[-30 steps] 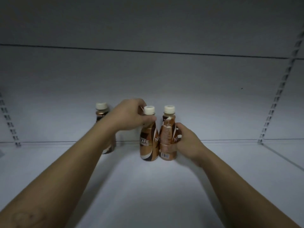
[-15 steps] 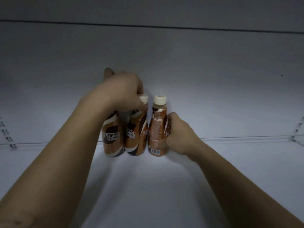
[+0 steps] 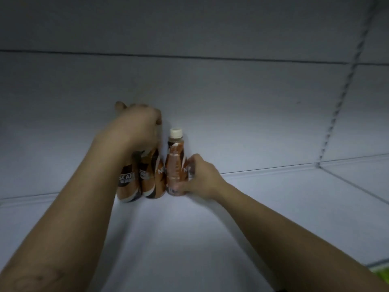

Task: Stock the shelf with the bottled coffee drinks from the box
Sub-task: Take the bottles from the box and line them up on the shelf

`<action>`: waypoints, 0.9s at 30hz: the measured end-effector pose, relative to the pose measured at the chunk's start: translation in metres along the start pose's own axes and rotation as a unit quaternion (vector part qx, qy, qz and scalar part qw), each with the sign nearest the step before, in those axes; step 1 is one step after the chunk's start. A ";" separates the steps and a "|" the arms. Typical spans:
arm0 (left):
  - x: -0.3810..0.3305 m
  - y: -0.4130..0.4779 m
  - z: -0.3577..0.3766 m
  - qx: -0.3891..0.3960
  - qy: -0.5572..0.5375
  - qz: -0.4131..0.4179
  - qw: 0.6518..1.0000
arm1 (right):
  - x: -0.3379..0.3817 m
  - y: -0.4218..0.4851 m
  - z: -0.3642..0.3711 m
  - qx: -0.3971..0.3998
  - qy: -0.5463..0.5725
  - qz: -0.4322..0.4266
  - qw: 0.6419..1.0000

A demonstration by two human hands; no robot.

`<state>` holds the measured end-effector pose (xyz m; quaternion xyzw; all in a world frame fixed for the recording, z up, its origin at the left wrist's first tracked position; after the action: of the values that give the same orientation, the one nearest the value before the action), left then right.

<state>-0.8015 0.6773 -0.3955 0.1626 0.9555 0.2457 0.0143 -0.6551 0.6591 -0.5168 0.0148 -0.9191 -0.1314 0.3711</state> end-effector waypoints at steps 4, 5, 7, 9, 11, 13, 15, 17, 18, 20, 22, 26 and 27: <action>-0.054 -0.027 -0.006 -0.032 -0.023 0.111 0.993 | 0.002 -0.032 -0.052 -0.059 -0.013 0.001 0.998; -0.071 -0.037 -0.005 -0.023 -0.046 0.137 0.989 | -0.001 -0.047 -0.071 -0.086 -0.027 -0.004 0.996; -0.110 -0.059 -0.004 -0.009 -0.103 0.182 0.978 | -0.013 -0.084 -0.112 -0.135 -0.087 -0.015 0.987; -0.155 -0.077 -0.002 -0.009 -0.158 0.234 0.959 | -0.035 -0.129 -0.150 -0.172 -0.152 -0.007 0.973; -0.206 -0.095 -0.002 -0.008 -0.215 0.286 0.934 | -0.067 -0.183 -0.184 -0.201 -0.206 0.039 0.957; -0.263 -0.117 0.001 0.004 -0.256 0.342 0.904 | -0.105 -0.244 -0.213 -0.220 -0.259 0.110 0.934; -0.327 -0.147 0.010 0.032 -0.278 0.411 0.867 | -0.144 -0.310 -0.238 -0.238 -0.284 0.183 0.911; -0.393 -0.186 0.025 0.073 -0.285 0.488 0.822 | -0.181 -0.377 -0.257 -0.259 -0.277 0.262 0.887; -0.423 -0.208 0.033 0.098 -0.286 0.519 0.799 | -0.198 -0.410 -0.263 -0.267 -0.271 0.302 0.874; -0.478 -0.249 0.050 0.152 -0.297 0.564 0.756 | -0.231 -0.469 -0.268 -0.273 -0.265 0.383 0.842; -0.527 -0.284 0.066 0.203 -0.310 0.591 0.717 | -0.264 -0.518 -0.266 -0.259 -0.252 0.458 0.812; -0.612 -0.344 0.095 0.295 -0.311 0.630 0.648 | -0.319 -0.598 -0.254 -0.221 -0.227 0.589 0.743; -0.630 -0.358 0.101 0.318 -0.302 0.640 0.631 | -0.329 -0.618 -0.251 -0.217 -0.216 0.617 0.724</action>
<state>-0.3028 0.2281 -0.6872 0.7928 0.5725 -0.1892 0.0888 -0.2879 0.0464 -0.7228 -0.6658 -0.7267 -0.0689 0.1545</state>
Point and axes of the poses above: each hand's wrist, its own y-axis towards the middle knuckle, its own z-axis out of the palm, x = y × z, the point moved 4 cm from there along y, towards the middle knuckle, and after that the axes turned 6 degrees about -x, right-handed, at the moved point
